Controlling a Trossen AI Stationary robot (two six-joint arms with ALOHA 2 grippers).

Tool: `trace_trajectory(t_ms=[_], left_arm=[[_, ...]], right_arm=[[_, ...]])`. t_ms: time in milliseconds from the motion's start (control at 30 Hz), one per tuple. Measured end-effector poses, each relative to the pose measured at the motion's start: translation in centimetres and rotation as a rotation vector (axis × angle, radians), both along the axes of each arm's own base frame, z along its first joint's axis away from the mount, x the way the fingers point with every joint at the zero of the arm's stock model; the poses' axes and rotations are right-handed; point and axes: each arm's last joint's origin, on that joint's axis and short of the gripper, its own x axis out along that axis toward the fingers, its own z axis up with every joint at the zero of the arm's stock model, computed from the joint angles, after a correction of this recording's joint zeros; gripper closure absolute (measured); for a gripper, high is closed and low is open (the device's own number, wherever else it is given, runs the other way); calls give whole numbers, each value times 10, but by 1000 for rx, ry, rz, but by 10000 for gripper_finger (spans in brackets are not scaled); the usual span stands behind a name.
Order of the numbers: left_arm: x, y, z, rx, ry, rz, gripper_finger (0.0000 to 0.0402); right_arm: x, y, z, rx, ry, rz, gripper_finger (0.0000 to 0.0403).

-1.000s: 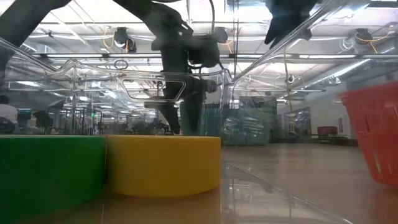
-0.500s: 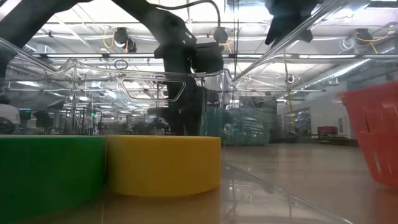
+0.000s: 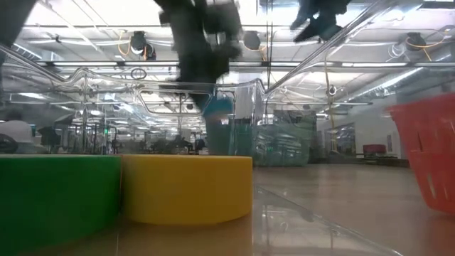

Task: Pick and place Stapler, Stapler remover, tape
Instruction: Put the blue tape into the transparent bin

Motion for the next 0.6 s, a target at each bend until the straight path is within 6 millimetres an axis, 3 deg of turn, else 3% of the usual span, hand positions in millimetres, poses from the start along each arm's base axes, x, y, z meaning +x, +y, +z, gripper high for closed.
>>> trace_trajectory(t_ms=[133,333,467,600], left_arm=[[-14,-7,56,99,-232,28,369],[-37,-2,135,238,-664,62,369],[-47,-2,164,299,-851,23,369],[-45,-6,177,274,-988,-77,369]], right_arm=[[8,3,10,47,-141,118,268],[18,5,34,72,-410,249,268],[22,5,52,99,-602,269,268],[22,5,68,130,-754,283,268]])
